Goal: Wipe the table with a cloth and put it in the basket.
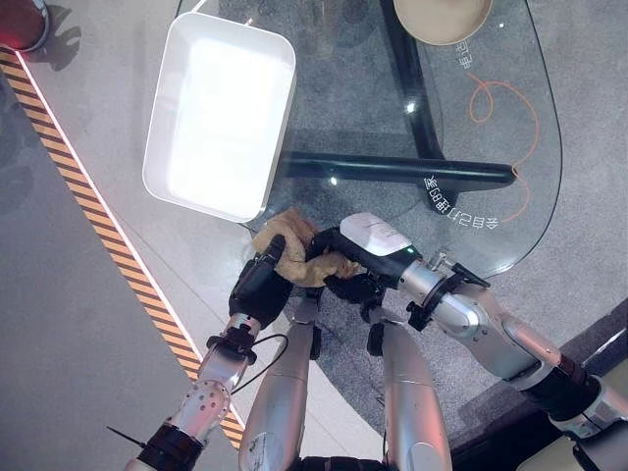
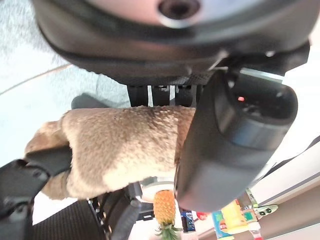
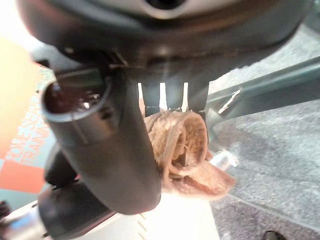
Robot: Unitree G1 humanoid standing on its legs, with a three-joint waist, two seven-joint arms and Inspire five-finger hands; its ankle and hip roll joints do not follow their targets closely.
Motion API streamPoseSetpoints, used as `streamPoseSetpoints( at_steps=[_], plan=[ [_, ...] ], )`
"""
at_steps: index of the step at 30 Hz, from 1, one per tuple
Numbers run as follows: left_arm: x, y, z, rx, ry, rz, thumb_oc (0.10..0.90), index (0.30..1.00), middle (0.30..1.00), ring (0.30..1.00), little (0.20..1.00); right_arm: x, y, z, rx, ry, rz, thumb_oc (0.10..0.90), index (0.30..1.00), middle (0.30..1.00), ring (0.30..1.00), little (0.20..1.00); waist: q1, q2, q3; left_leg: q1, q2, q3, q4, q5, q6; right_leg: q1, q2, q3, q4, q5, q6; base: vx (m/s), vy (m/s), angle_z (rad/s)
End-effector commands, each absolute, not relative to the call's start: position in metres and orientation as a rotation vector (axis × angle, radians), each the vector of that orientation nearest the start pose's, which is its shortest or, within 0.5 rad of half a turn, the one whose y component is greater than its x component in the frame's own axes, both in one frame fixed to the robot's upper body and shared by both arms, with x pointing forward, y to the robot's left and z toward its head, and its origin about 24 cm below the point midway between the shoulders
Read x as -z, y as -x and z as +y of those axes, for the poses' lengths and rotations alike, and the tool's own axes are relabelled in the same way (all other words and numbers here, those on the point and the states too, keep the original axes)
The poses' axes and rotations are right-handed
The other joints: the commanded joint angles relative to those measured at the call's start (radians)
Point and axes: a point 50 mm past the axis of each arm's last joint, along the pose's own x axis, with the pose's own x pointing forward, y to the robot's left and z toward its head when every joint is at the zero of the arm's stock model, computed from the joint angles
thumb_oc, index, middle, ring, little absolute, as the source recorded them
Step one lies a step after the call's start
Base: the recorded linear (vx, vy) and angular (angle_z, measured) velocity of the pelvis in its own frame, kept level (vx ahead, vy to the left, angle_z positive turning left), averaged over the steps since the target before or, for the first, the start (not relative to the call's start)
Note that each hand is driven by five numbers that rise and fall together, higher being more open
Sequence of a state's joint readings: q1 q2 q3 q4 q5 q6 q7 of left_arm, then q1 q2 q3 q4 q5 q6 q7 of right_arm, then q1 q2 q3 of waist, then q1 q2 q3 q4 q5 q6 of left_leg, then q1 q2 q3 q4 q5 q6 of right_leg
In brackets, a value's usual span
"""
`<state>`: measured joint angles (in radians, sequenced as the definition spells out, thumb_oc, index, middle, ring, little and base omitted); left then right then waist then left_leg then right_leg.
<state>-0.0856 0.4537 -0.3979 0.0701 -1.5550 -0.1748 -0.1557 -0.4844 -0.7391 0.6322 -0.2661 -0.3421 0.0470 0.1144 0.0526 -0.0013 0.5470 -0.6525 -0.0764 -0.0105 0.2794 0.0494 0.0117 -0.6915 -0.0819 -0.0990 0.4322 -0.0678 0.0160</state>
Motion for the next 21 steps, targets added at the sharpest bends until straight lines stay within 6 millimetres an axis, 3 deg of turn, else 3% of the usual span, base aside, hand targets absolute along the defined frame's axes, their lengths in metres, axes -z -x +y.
streamPoseSetpoints(
  at_steps=[1,12,19,20,21],
  plan=[
    [-0.088,-0.246,0.119,0.621,1.051,-0.019,0.1,0.3,0.3,0.3,0.2,-0.176,-0.239,-0.067,-0.787,1.05,-0.77,0.1,0.3,0.3,0.3,0.2,-0.004,0.024,-0.027,-0.025,-0.052,0.001,0.075,-0.048,0.065,0.041,0.07,0.049,-0.098,0.072,0.014,0.0,0.0,0.0],
    [-0.088,-0.246,0.122,0.608,1.067,-0.04,0.1,0.3,0.3,0.3,0.2,-0.176,-0.242,-0.068,-0.761,1.035,-0.763,0.1,0.3,0.3,0.3,0.2,0.0,0.019,-0.027,-0.021,-0.052,0.0,0.07,-0.05,0.067,0.045,0.071,0.044,-0.101,0.073,0.016,0.0,0.0,0.0],
    [-0.087,-0.246,0.123,0.589,1.072,-0.051,0.1,0.3,0.3,0.3,0.2,-0.18,-0.25,-0.077,-0.584,0.964,-0.782,0.119,0.316,0.316,0.316,0.219,-0.003,0.018,-0.027,-0.018,-0.049,0.002,0.069,-0.053,0.069,0.044,0.073,0.044,-0.096,0.07,0.016,0.0,0.0,0.0],
    [-0.086,-0.246,0.122,0.586,1.075,-0.051,0.1,0.3,0.3,0.3,0.2,-0.181,-0.25,-0.079,-0.554,0.95,-0.785,0.6,0.728,0.728,0.728,0.7,-0.004,0.018,-0.027,-0.017,-0.049,0.003,0.069,-0.054,0.069,0.045,0.073,0.044,-0.096,0.069,0.016,0.0,0.0,0.0],
    [-0.086,-0.245,0.122,0.583,1.075,-0.052,0.1,0.3,0.3,0.3,0.2,-0.181,-0.251,-0.081,-0.526,0.932,-0.785,0.8,0.9,0.9,0.9,0.9,-0.005,0.017,-0.027,-0.016,-0.049,0.003,0.069,-0.055,0.069,0.046,0.074,0.045,-0.097,0.069,0.016,0.0,0.0,0.0]
  ],
)
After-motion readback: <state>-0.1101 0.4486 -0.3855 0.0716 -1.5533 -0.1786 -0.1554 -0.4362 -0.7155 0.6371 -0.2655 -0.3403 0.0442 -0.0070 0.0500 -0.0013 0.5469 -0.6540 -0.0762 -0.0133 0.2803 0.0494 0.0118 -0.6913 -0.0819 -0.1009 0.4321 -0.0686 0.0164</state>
